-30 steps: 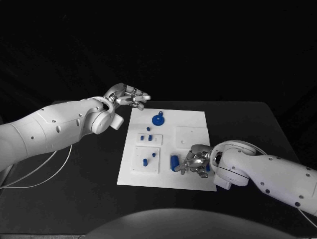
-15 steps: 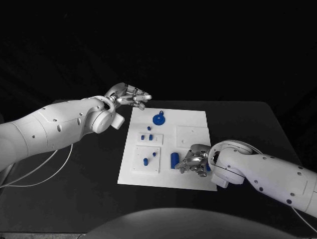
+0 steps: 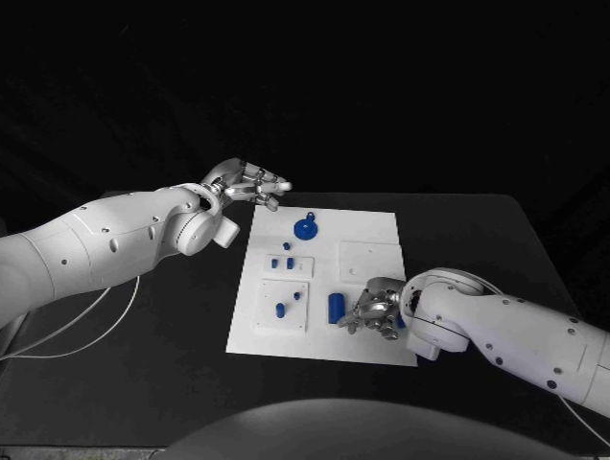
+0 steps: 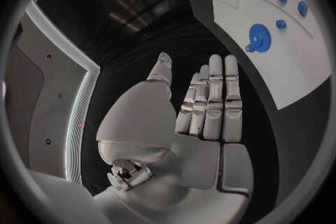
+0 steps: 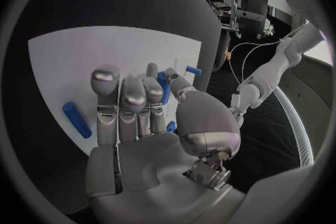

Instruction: Assemble the parts on the task board

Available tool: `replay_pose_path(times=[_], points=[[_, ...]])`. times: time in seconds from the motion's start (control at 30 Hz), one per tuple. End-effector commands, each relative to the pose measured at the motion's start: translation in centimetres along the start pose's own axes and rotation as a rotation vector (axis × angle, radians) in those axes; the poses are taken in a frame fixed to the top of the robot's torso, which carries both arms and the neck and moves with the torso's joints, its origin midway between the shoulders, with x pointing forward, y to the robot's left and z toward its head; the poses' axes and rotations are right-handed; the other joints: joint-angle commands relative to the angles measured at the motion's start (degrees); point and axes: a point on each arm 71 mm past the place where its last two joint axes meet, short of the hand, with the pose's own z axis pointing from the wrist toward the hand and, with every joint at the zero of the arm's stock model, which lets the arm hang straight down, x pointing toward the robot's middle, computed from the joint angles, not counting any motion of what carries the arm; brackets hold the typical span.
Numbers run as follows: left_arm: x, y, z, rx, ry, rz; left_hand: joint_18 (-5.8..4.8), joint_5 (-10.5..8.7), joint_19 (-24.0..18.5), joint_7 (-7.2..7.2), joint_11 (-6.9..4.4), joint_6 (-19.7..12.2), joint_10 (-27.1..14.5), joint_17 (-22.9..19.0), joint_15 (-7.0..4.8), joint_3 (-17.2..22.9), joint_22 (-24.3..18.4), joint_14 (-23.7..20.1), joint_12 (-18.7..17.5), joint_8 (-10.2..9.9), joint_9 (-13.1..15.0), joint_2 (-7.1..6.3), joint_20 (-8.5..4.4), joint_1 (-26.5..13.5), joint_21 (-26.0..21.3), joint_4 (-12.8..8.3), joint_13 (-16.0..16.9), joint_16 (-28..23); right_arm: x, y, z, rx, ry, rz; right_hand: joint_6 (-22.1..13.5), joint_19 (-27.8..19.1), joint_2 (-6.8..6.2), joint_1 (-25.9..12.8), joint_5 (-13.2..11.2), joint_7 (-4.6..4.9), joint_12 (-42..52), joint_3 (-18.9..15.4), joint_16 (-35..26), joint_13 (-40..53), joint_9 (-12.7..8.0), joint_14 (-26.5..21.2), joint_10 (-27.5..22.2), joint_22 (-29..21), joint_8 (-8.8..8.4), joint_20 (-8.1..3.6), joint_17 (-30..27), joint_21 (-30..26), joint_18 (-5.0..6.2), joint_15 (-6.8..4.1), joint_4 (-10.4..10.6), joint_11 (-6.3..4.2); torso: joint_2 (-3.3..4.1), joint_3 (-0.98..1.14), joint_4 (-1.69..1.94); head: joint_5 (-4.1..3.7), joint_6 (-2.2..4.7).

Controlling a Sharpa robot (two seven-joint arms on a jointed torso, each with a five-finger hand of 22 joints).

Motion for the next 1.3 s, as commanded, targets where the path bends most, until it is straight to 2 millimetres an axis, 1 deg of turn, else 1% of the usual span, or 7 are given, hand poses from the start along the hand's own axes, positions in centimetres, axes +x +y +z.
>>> replay_pose_path(times=[0.03,0.83,0.9,1.1,1.17,1.23,1.3], points=[[0.0,0.0,0.0,0.003,0.01,-0.001,-0.62,0.09,-0.2,0.39,-0.01,-0.1,-0.2,0.0,0.2,0.1,-0.1,0.0,-0.3,0.0,0.1,0.57,0.11,-0.1,0.4,0.2,0.1,0.1,0.4,-0.2,0.2,0.015,0.046,-0.033,0.1,3.2,0.34,1.5,-0.4,-0.45,0.1,-2.1,0.3,0.0,-0.2,0.0,0.0,5.5,0.01,-0.27,0.0,-0.2,-0.96,-0.25,-0.4,-0.34,-0.03,0.04,0.02,0.07,0.0],[-0.6,0.3,0.0,-0.011,-0.008,0.007,-0.59,0.14,-0.3,0.36,-0.04,0.0,-0.3,0.1,0.19,-0.2,-0.3,-0.1,-0.3,0.0,0.1,1.36,0.12,0.3,0.6,-0.7,0.1,0.3,0.4,-0.9,-0.5,-0.008,0.038,-0.026,1.3,3.2,-3.54,5.4,-5.8,-0.5,0.6,-8.7,0.4,0.4,1.8,0.1,0.4,5.6,0.17,-0.29,0.1,0.2,-1.04,-0.24,3.8,-0.36,0.02,0.05,-0.04,0.18,0.27],[-0.6,0.3,-0.1,-0.009,-0.009,0.008,-0.59,0.13,-0.3,0.37,-0.04,0.0,-0.2,0.1,0.19,-0.3,-0.3,-0.1,-0.3,0.0,0.1,1.31,0.13,0.2,0.6,-0.7,0.1,0.3,0.1,-1.1,-1.0,-0.016,0.036,-0.025,1.0,3.2,-3.86,5.6,-5.8,-0.58,1.0,-8.7,0.5,0.7,4.9,0.1,0.4,5.6,0.17,-0.35,0.2,0.2,-1.1,-0.33,4.4,-0.46,-0.01,0.07,-0.11,0.18,0.42],[-0.8,0.3,-0.1,-0.002,-0.025,0.02,-0.6,0.1,-0.3,0.38,-0.04,-0.1,-0.2,0.1,0.19,-0.4,-0.4,-0.1,-0.3,0.0,0.1,1.07,0.13,0.2,0.6,-0.7,0.1,0.3,-2.8,-2.0,-3.3,-0.055,-0.022,0.002,-1.0,3.2,-3.73,5.9,-5.8,-0.02,1.6,-8.3,0.6,1.1,5.3,0.1,0.4,5.6,-0.03,-0.29,0.3,0.4,-0.99,-0.2,5.2,-0.16,-0.07,0.14,-0.24,-0.21,0.8],[-1.0,0.3,-0.2,-0.002,-0.038,0.033,-0.59,0.0,-0.2,0.31,-0.11,-0.1,0.0,0.1,0.13,-0.7,-0.3,0.1,-0.3,0.1,0.1,0.24,0.08,-0.5,0.8,-0.3,0.1,0.4,-3.9,-2.5,-4.1,-0.054,-0.053,-0.002,-1.9,3.2,-3.4,6.1,-5.8,0.29,1.7,-8.3,0.6,1.2,4.3,0.1,0.5,5.6,0.01,-0.18,0.3,0.5,-0.91,-0.07,5.1,0.04,-0.07,0.13,-0.22,-0.35,1.07],[-1.1,0.3,-0.2,-0.002,-0.051,0.038,-0.64,-0.25,0.1,0.18,-0.28,0.0,0.6,0.1,-0.03,-1.7,-0.3,0.4,-0.3,0.1,0.0,-3.67,-0.12,-4.7,0.9,2.9,0.1,0.4,-5.4,-3.1,-4.7,-0.042,-0.095,-0.025,-4.3,3.2,-2.79,6.2,-5.8,1.04,2.1,-8.2,0.8,1.4,2.2,0.2,0.6,5.7,-0.14,-0.09,0.4,0.7,-0.82,0.08,5.1,0.39,-0.01,0.17,-0.24,-0.54,1.14],[-1.1,0.3,-0.2,-0.002,-0.056,0.038,-0.97,-0.34,0.3,0.13,-0.46,0.1,1.2,-0.2,-0.19,0.6,-0.2,1.0,-0.4,0.0,0.0,-6.13,-0.47,-3.6,1.1,7.6,0.0,0.0,-6.6,-3.7,-5.1,-0.02,-0.129,-0.05,-5.4,3.4,-2.09,6.5,-6.0,2.01,3.0,-8.5,1.2,2.0,-4.1,0.1,0.8,5.8,-0.12,0.49,0.7,1.4,-0.51,0.62,4.8,0.99,0.03,0.23,-0.19,-0.84,1.41]])
